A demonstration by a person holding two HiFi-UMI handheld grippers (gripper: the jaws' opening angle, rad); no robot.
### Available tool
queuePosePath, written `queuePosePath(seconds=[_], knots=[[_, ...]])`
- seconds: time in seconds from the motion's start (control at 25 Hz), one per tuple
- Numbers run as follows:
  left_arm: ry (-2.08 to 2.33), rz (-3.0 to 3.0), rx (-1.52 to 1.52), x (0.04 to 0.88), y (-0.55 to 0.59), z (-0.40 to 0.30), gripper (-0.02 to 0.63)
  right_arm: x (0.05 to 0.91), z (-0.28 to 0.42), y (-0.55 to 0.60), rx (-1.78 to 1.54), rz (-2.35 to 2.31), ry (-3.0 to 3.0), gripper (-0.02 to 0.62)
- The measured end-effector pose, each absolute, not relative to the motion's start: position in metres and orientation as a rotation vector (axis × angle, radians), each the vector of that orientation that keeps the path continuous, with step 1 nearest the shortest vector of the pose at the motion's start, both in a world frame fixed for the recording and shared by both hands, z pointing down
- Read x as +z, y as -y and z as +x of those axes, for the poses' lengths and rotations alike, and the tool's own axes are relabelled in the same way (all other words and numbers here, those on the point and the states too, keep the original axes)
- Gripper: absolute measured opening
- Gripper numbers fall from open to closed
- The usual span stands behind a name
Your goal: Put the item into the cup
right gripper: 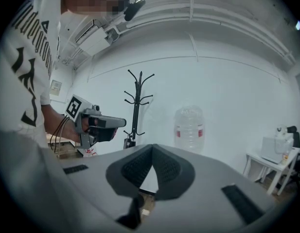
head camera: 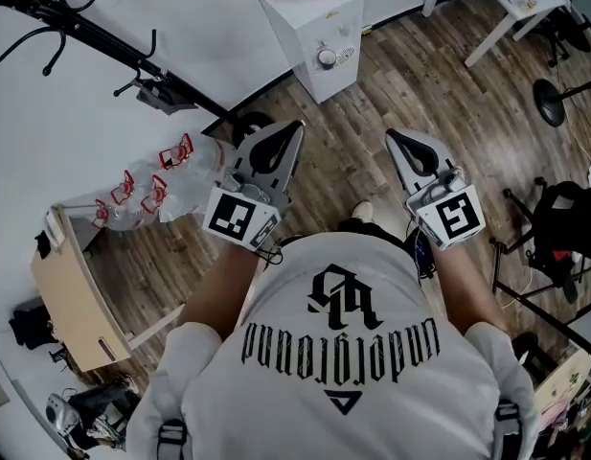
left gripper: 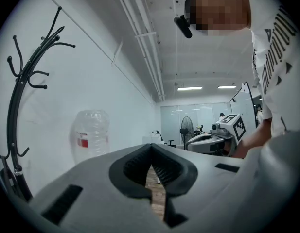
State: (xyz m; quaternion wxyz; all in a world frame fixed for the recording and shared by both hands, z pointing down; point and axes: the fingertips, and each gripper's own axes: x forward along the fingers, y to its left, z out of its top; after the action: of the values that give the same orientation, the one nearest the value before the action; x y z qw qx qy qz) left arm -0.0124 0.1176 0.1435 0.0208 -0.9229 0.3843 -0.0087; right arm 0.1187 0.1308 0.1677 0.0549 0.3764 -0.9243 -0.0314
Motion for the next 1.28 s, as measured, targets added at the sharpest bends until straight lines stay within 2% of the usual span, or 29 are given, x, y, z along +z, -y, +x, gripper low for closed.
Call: queuePosePath(seconds=[0.72, 1.28], knots=[[-1.009, -2.927, -0.009, 0.152, -0.237, -0.165, 0.006, 0.173, -0.019, -0.255, -0.067, 1.305, 2.730, 0.005], [-0.903, -2.969, 0.020, 0.147, -0.300, -0.205, 0.006, 0.169, -0.066, -0.336, -0.032, 1.375, 2.681, 0.005]])
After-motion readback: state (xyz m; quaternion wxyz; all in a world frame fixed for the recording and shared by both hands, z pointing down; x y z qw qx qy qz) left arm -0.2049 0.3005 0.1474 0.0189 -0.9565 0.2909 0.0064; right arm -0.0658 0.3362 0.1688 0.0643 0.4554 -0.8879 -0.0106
